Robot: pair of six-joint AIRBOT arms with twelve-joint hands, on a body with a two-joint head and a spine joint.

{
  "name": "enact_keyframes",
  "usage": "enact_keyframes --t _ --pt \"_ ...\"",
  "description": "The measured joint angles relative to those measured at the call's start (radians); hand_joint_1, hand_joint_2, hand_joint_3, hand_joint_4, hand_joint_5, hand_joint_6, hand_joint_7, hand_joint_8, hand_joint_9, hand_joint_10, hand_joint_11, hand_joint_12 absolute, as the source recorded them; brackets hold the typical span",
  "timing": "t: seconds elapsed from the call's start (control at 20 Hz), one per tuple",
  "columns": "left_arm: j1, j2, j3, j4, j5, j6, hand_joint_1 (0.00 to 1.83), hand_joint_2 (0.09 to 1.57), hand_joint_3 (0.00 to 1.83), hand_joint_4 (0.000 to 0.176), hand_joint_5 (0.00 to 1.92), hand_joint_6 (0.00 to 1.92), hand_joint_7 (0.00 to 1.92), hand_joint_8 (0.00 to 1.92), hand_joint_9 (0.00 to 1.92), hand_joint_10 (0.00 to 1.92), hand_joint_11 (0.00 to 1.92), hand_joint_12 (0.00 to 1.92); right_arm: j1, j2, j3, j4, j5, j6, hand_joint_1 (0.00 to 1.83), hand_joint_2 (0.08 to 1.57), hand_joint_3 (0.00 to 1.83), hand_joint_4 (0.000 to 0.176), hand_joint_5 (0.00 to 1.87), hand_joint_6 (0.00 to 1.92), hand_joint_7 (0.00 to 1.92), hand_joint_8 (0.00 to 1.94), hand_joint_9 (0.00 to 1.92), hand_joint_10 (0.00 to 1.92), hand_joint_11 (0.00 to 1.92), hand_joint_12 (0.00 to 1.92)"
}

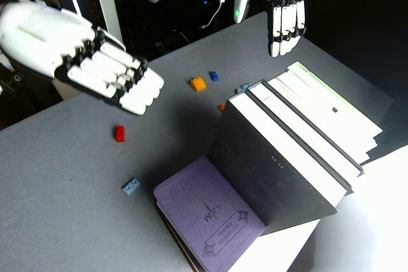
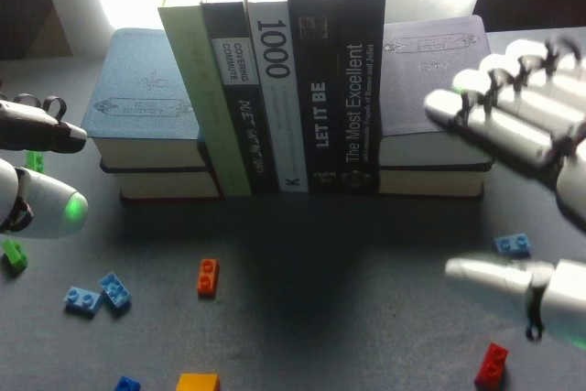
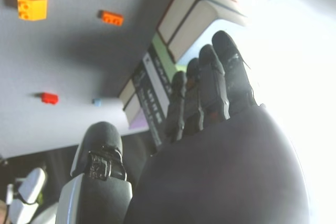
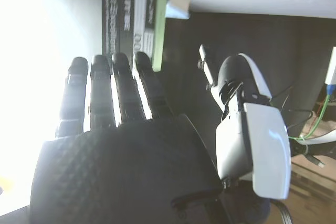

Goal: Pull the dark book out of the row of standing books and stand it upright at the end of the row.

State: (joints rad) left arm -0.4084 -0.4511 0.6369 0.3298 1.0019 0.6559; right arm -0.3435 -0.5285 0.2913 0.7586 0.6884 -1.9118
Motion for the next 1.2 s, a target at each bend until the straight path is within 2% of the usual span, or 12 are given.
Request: enact_keyframes --t 0.15,0.25,0.35,0.45,0.6,0.65,0.7,0.8,0.95,1.05,1.15,1.2 --pt "-0.018 0.0 0.001 0.0 0.007 0.0 0.01 1.28 0.0 0.028 0.06 0.0 0.08 0.0 0.08 0.0 0.0 0.42 0.06 -0.05 0.047 -0.041 0.013 -0.001 0.0 1.21 0.04 0.0 0.0 0.0 0.0 0.0 0.0 0.0 0.0 0.0" --pt "-0.026 0.0 0.001 0.001 0.006 0.0 0.0 1.25 0.0 0.024 0.07 0.0 0.09 0.0 0.09 0.0 0.0 0.49 0.093 -0.098 0.071 -0.045 0.014 -0.029 0.0 1.19 0.03 0.0 0.0 0.0 0.0 0.0 0.0 0.0 0.0 0.0" --pt "-0.025 0.0 0.001 0.0 0.013 0.001 0.02 1.27 0.0 0.036 0.06 0.01 0.06 0.0 0.07 0.0 0.0 0.22 0.111 -0.138 0.088 -0.044 0.024 -0.065 0.0 1.2 0.03 0.0 0.03 0.01 0.01 0.0 0.0 0.0 0.0 0.0" --pt "-0.025 0.001 0.001 0.002 0.014 0.002 0.0 1.24 0.0 0.042 0.06 0.0 0.09 0.0 0.1 0.0 0.0 0.43 0.145 -0.196 0.111 -0.006 0.048 -0.103 0.01 1.17 0.02 0.013 0.09 0.04 0.04 0.02 0.0 0.0 0.0 0.0" --pt "-0.025 0.001 0.001 0.003 0.016 0.002 0.0 1.25 0.0 0.045 0.04 0.01 0.05 0.0 0.05 0.0 0.0 0.21 0.186 -0.253 0.132 0.017 0.095 -0.125 0.0 1.19 0.02 0.003 0.05 0.03 0.04 0.01 0.0 0.0 0.0 0.0" --pt "-0.025 0.001 0.001 0.004 0.016 0.002 0.0 1.21 0.0 0.046 0.06 0.0 0.07 0.0 0.08 0.0 0.0 0.35 0.192 -0.262 0.135 0.017 0.102 -0.132 0.02 1.19 0.02 0.0 0.08 0.04 0.05 0.02 0.0 0.0 0.0 0.0" --pt "-0.025 0.001 0.001 0.004 0.015 0.002 0.0 1.18 0.0 0.046 0.1 0.0 0.11 0.0 0.12 0.0 0.0 0.52 0.202 -0.284 0.142 0.024 0.121 -0.14 0.0 1.19 0.02 0.0 0.19 0.09 0.05 0.02 0.0 0.0 0.0 0.0" --pt "-0.025 0.001 0.001 0.005 0.015 0.002 0.0 1.23 0.01 0.029 0.07 0.0 0.06 0.0 0.08 0.0 0.0 0.39 0.217 -0.313 0.166 0.039 0.13 -0.147 0.0 1.21 0.03 0.0 0.36 0.16 0.13 0.05 0.02 0.01 0.0 0.0" --pt "-0.025 0.001 0.001 0.008 0.016 0.002 0.0 1.21 0.0 0.04 0.05 0.0 0.11 0.01 0.11 0.01 0.0 0.35 0.25 -0.372 0.232 0.064 0.133 -0.183 0.04 1.19 0.0 0.0 0.58 0.16 0.28 0.03 0.1 0.04 0.0 0.17" --pt "-0.025 0.001 0.001 0.007 0.015 0.002 0.01 1.24 0.0 0.037 0.1 0.0 0.13 0.0 0.13 0.0 0.0 0.42 0.285 -0.412 0.283 0.059 0.097 -0.2 0.04 1.19 0.0 0.0 0.64 0.16 0.27 0.01 0.1 0.03 0.0 0.01" --pt "-0.025 0.001 0.001 0.007 0.016 0.002 0.0 1.23 0.0 0.054 0.08 0.0 0.12 0.0 0.12 0.0 0.0 0.4 0.317 -0.448 0.332 0.055 0.065 -0.208 0.0 1.18 0.0 0.0 0.7 0.18 0.29 0.02 0.11 0.04 0.02 0.01" --pt "-0.025 0.001 0.001 0.011 0.017 0.002 0.0 1.25 0.0 0.06 0.1 0.0 0.15 0.0 0.15 0.0 0.0 0.45 0.331 -0.462 0.348 0.052 0.054 -0.212 0.0 1.16 0.0 0.0 0.78 0.15 0.35 0.0 0.12 0.03 0.0 0.24"
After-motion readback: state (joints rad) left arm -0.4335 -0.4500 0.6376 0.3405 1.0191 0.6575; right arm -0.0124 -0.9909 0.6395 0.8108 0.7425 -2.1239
